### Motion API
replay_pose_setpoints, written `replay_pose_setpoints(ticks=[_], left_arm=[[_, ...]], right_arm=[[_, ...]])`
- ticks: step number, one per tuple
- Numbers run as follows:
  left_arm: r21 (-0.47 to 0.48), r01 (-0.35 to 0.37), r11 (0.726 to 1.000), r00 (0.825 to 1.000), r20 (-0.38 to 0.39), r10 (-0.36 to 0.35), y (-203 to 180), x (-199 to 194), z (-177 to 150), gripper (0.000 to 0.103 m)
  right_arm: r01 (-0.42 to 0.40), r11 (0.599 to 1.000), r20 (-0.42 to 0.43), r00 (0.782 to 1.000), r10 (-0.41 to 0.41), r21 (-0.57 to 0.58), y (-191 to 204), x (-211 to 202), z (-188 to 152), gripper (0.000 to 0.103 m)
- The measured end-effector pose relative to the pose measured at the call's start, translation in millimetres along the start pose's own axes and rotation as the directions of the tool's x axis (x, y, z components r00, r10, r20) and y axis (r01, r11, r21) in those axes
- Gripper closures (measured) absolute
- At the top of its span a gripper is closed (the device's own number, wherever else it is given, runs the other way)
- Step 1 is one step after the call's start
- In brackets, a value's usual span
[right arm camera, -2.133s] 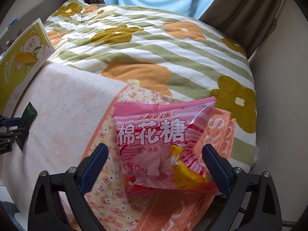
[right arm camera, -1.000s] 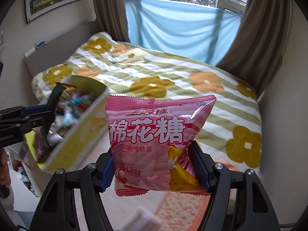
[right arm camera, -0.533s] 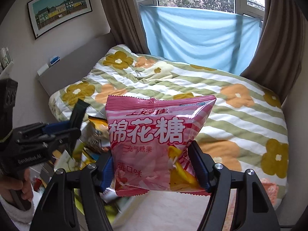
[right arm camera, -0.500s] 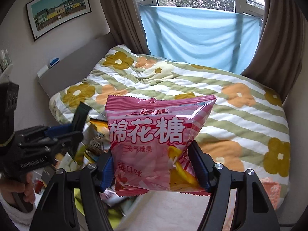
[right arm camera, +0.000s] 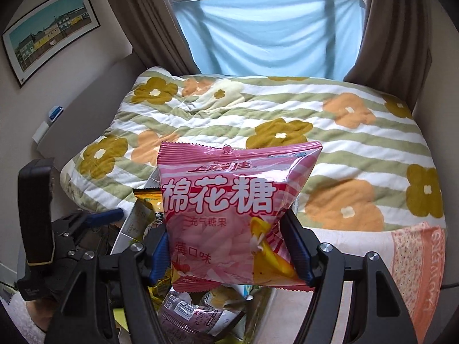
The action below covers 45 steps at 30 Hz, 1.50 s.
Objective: Organize snacks
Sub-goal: 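Carry both snacks over the yellow box and open both tools to drop them, then move both tools toward the last two snacks on the cloth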
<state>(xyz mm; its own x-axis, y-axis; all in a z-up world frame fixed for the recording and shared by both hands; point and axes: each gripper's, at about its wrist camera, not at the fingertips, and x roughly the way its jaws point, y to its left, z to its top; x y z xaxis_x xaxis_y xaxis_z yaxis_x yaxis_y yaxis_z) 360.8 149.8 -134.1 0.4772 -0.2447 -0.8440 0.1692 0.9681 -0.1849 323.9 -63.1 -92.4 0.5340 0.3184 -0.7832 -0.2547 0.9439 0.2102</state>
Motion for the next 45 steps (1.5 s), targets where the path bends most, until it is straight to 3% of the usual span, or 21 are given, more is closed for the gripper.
replay_pose_setpoints(ticks=[11, 13, 15, 17, 27, 33, 40, 45], left_arm=[[-0.093, -0.024, 0.995, 0.999, -0.03, 0.022, 40, -15, -18, 0.0], [-0.11, -0.034, 0.993, 0.999, -0.027, 0.031, 45, -17, -19, 0.0], [-0.125, -0.037, 0.991, 0.999, -0.022, 0.034, 48, -19, -20, 0.0], [-0.134, -0.041, 0.99, 0.999, -0.022, 0.038, 50, -21, -22, 0.0], [-0.134, -0.046, 0.99, 0.999, -0.017, 0.044, 46, -28, -28, 0.0], [-0.079, -0.038, 0.996, 0.999, 0.016, 0.039, 27, -41, -25, 0.0], [0.046, 0.063, 0.997, 0.997, 0.04, -0.065, -30, -49, -16, 0.0], [0.112, 0.131, 0.985, 0.991, 0.026, -0.134, -74, -50, -19, 0.0]], right_arm=[[-0.008, 0.999, -0.045, 0.999, 0.006, -0.037, 20, 37, 17, 0.035], [-0.012, 0.999, -0.049, 0.999, 0.01, -0.043, 25, 45, 20, 0.031], [-0.028, 0.999, -0.039, 0.999, 0.026, -0.042, 26, 50, 21, 0.014], [-0.038, 0.999, -0.011, 0.999, 0.038, -0.038, 27, 49, 22, 0.008], [-0.047, 0.999, -0.012, 0.999, 0.047, -0.017, 21, 38, 7, 0.008], [-0.038, 0.999, 0.036, 0.999, 0.037, 0.012, 18, 9, 0, 0.008], [0.009, 0.994, 0.115, 0.993, -0.021, 0.107, -7, -47, -14, 0.008], [0.097, 0.982, 0.155, 0.98, -0.123, 0.163, -43, -95, -36, 0.008]])
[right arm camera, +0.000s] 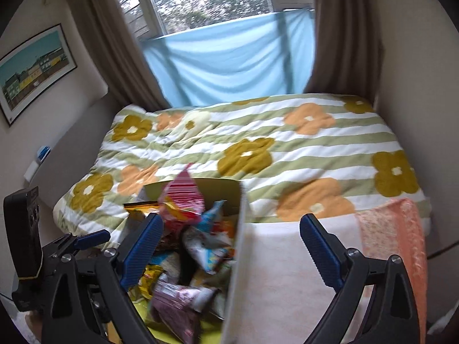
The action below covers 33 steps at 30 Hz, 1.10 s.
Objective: Organize snacks
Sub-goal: 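Move both tools toward the last two snacks on the cloth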
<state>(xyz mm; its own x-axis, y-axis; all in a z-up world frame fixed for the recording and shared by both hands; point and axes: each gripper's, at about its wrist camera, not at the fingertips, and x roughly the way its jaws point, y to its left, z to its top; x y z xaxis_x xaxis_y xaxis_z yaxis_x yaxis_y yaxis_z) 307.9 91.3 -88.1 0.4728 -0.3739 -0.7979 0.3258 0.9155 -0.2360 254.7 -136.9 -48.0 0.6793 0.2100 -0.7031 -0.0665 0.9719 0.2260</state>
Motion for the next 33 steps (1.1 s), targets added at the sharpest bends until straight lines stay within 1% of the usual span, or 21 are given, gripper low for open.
replay_pose_setpoints(ticks=[4, 7, 10, 13, 16, 18, 19, 22, 25, 29, 33], left_arm=[[0.053, 0.029, 0.998, 0.999, -0.023, -0.028, -42, 11, -3, 0.0], [0.067, 0.045, 0.997, 0.998, -0.041, -0.042, -72, 20, -8, 0.0], [0.074, 0.058, 0.996, 0.997, -0.064, -0.053, -108, 35, -15, 0.0], [0.07, 0.08, 0.994, 0.99, -0.119, -0.071, -145, 57, -26, 0.0], [0.082, 0.104, 0.991, 0.981, -0.171, -0.089, -187, 82, -39, 0.0], [0.086, 0.112, 0.99, 0.975, -0.204, -0.092, -212, 99, -49, 0.0], [0.084, 0.114, 0.99, 0.972, -0.215, -0.094, -220, 107, -53, 0.0], [0.072, 0.132, 0.989, 0.958, -0.265, -0.109, -250, 137, -68, 0.0], [0.078, 0.125, 0.989, 0.944, -0.315, -0.094, -275, 170, -84, 0.0], [0.083, 0.107, 0.991, 0.927, -0.368, -0.07, -293, 210, -104, 0.0], [0.107, 0.073, 0.992, 0.914, -0.404, -0.024, -303, 241, -118, 0.0]], right_arm=[[0.079, 0.996, 0.012, 0.997, -0.08, 0.034, -45, -35, -20, 0.008], [0.128, 0.99, -0.014, 0.992, -0.127, 0.062, -82, -51, -43, 0.008], [0.174, 0.981, -0.069, 0.983, -0.169, 0.08, -120, -61, -70, 0.008], [0.225, 0.971, -0.126, 0.969, -0.214, 0.081, -153, -68, -99, 0.008], [0.275, 0.959, -0.147, 0.954, -0.263, 0.072, -183, -77, -128, 0.008], [0.305, 0.949, -0.183, 0.94, -0.287, 0.077, -202, -76, -149, 0.008], [0.311, 0.946, -0.197, 0.937, -0.29, 0.09, -210, -76, -158, 0.008], [0.294, 0.946, -0.246, 0.935, -0.255, 0.138, -233, -68, -190, 0.008], [0.274, 0.95, -0.258, 0.938, -0.23, 0.149, -244, -58, -215, 0.008], [0.269, 0.957, -0.261, 0.936, -0.235, 0.104, -247, -44, -235, 0.008], [0.276, 0.955, -0.265, 0.934, -0.24, 0.108, -255, -29, -248, 0.008]])
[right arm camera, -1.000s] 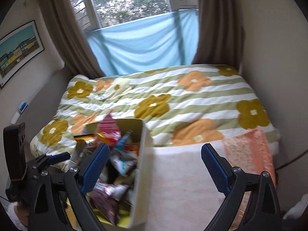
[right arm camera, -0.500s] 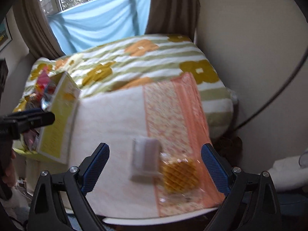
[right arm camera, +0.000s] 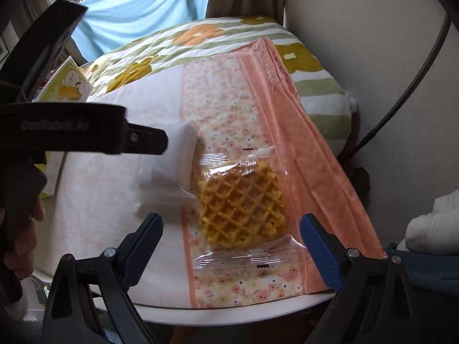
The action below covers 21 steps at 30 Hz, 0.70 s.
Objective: Organize snacks
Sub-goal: 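Grasp the white wrapped pack with the left tool while the right tool grasps the waffle packet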
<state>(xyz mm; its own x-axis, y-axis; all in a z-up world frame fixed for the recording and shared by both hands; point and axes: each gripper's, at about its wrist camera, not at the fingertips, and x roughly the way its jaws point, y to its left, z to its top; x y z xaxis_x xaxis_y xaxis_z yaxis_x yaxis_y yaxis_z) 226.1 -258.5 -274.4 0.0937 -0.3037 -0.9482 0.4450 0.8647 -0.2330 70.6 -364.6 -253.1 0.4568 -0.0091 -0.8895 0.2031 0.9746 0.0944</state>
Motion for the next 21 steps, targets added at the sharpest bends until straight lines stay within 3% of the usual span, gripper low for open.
replay_pose_setpoints(ticks=[8, 15, 21], left_arm=[[-0.001, -0.053, 0.999, 0.998, -0.028, 0.053, -4, 34, 5, 0.001], [0.037, -0.082, 0.996, 0.997, -0.005, 0.082, -5, 40, 1, 0.01], [0.084, -0.078, 0.993, 0.997, 0.01, 0.078, -6, 31, -7, 0.035]], right_arm=[[0.051, 0.998, -0.004, 0.999, -0.052, -0.021, -4, 24, -12, 0.008], [0.108, 0.993, -0.002, 0.994, -0.109, -0.047, 0, 31, -10, 0.008], [0.121, 0.991, -0.021, 0.992, -0.122, -0.052, -2, 44, -2, 0.008]])
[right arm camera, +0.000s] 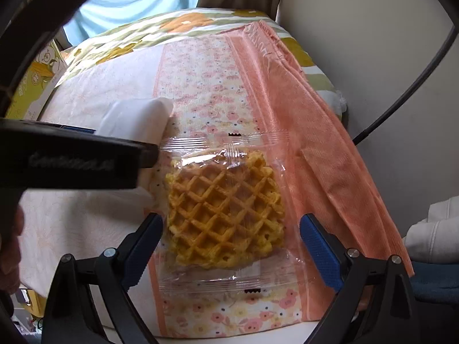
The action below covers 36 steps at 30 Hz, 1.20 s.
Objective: Organize snacks
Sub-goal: 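Grasp the white wrapped pack with the left tool while the right tool grasps the waffle packet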
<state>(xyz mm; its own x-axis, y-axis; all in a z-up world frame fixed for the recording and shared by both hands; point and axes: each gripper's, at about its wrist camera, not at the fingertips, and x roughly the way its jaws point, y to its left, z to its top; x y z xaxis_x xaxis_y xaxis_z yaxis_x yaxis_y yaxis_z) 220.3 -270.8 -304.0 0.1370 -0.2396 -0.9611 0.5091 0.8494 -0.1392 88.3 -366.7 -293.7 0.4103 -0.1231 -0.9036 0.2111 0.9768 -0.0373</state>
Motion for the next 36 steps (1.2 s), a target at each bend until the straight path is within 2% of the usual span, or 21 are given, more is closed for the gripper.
replay_pose_setpoints(ticks=[1, 4, 10, 14, 17, 19, 22, 24, 30, 36], left_arm=[[0.002, 0.001, 1.0, 1.0, 0.0, -0.001, 1, -1, -1, 0.039], [-0.004, 0.012, 1.0, 1.0, -0.003, -0.012, 7, -4, -1, 0.041], [-0.004, 0.013, 1.0, 1.0, -0.009, -0.013, 18, -5, -4, 0.041], [-0.004, 0.013, 1.0, 1.0, -0.013, -0.013, 20, -5, -6, 0.041], [0.014, 0.007, 1.0, 1.0, -0.011, -0.006, 19, -5, -7, 0.041], [0.032, 0.006, 0.999, 1.0, -0.01, -0.006, 19, -5, -9, 0.042], [0.035, 0.021, 0.999, 1.0, -0.013, -0.02, 21, -5, -8, 0.042], [0.027, 0.016, 0.999, 1.0, -0.007, -0.016, 21, -7, -10, 0.043], [-0.019, 0.038, 0.999, 0.999, 0.034, -0.037, 32, -23, -18, 0.043], [-0.109, 0.083, 0.991, 0.989, 0.135, -0.068, 54, -71, -20, 0.043]], right_arm=[[-0.001, 1.0, 0.0, 1.0, 0.001, 0.0, 1, 2, 1, 0.008], [-0.003, 1.0, -0.006, 1.0, 0.003, -0.007, 4, 5, 4, 0.008], [-0.011, 1.0, -0.022, 1.0, 0.011, -0.012, 5, 8, 7, 0.007], [-0.006, 0.998, -0.044, 0.999, 0.003, -0.059, 10, 17, 11, 0.007], [-0.026, 0.999, -0.05, 0.998, 0.024, -0.042, 9, 20, 15, 0.007], [-0.025, 0.999, -0.055, 0.998, 0.022, -0.038, 9, 22, 18, 0.008], [-0.039, 0.999, -0.052, 0.998, 0.037, -0.036, 9, 19, 19, 0.024], [-0.043, 0.999, -0.058, 0.997, 0.041, -0.032, 7, 18, 20, 0.026], [-0.082, 0.997, -0.048, 0.996, 0.081, -0.009, 4, 8, 26, 0.032], [-0.112, 0.992, 0.001, 0.994, 0.112, -0.051, 12, -19, 37, 0.032]])
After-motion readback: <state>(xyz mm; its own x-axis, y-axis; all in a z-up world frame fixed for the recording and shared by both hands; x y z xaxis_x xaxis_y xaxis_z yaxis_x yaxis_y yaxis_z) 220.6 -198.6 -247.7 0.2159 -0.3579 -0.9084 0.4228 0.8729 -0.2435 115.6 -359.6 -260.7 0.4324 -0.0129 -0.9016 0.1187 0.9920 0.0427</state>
